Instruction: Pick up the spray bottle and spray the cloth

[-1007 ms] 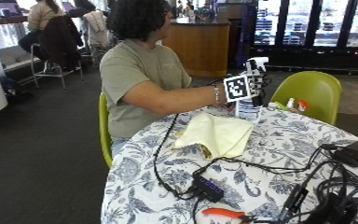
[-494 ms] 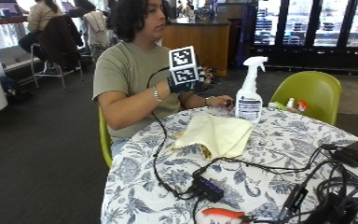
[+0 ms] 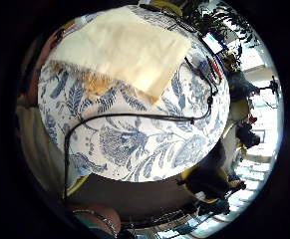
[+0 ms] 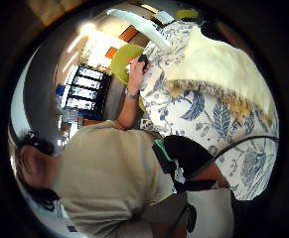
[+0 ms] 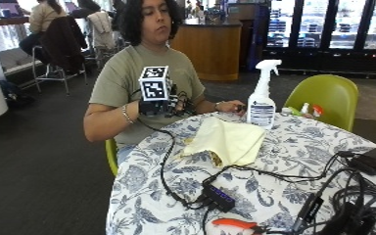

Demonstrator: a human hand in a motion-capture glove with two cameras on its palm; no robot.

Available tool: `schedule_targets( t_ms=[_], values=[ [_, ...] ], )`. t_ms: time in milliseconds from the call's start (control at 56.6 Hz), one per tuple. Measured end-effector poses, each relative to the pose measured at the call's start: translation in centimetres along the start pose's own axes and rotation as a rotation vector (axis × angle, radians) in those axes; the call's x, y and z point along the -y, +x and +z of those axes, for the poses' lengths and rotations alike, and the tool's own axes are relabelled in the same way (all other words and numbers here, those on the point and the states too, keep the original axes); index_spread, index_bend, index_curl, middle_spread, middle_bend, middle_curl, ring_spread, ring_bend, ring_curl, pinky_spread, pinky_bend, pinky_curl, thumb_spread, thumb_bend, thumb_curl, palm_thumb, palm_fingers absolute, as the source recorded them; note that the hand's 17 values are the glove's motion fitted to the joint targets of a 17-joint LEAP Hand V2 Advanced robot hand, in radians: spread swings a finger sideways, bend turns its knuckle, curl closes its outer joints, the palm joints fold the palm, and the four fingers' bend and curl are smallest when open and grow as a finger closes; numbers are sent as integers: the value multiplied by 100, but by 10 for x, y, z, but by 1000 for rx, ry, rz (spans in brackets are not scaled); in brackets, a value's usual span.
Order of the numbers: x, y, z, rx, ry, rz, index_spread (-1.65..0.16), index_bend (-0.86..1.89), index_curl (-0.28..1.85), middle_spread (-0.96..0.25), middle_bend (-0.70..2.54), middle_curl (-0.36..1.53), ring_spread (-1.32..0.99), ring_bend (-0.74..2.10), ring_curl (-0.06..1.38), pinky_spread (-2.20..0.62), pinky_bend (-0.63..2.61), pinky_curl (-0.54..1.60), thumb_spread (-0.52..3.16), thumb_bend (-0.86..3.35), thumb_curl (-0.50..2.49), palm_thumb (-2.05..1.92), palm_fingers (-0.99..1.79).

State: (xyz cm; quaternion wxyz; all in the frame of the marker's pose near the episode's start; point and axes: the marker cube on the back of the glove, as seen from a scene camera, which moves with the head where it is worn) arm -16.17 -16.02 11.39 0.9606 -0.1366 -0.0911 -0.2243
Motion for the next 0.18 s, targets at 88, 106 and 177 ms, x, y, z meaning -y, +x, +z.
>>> schedule_targets(
  t_ms=[88, 106, 177],
  values=[
    [-8, 0, 6, 3, -2, 16, -39, 16, 32, -1, 21, 37, -8, 26, 31, 20, 17, 31, 101, -2, 37, 55, 38],
    [-9, 0, 7, 2, -2, 19, -39, 16, 31, -2, 21, 37, -8, 26, 31, 20, 17, 31, 102, -2, 37, 56, 38],
    [-13, -1, 11, 5, 2, 36, -39, 16, 31, -2, 21, 37, -9, 26, 32, 20, 17, 30, 102, -2, 36, 56, 39]
  ],
)
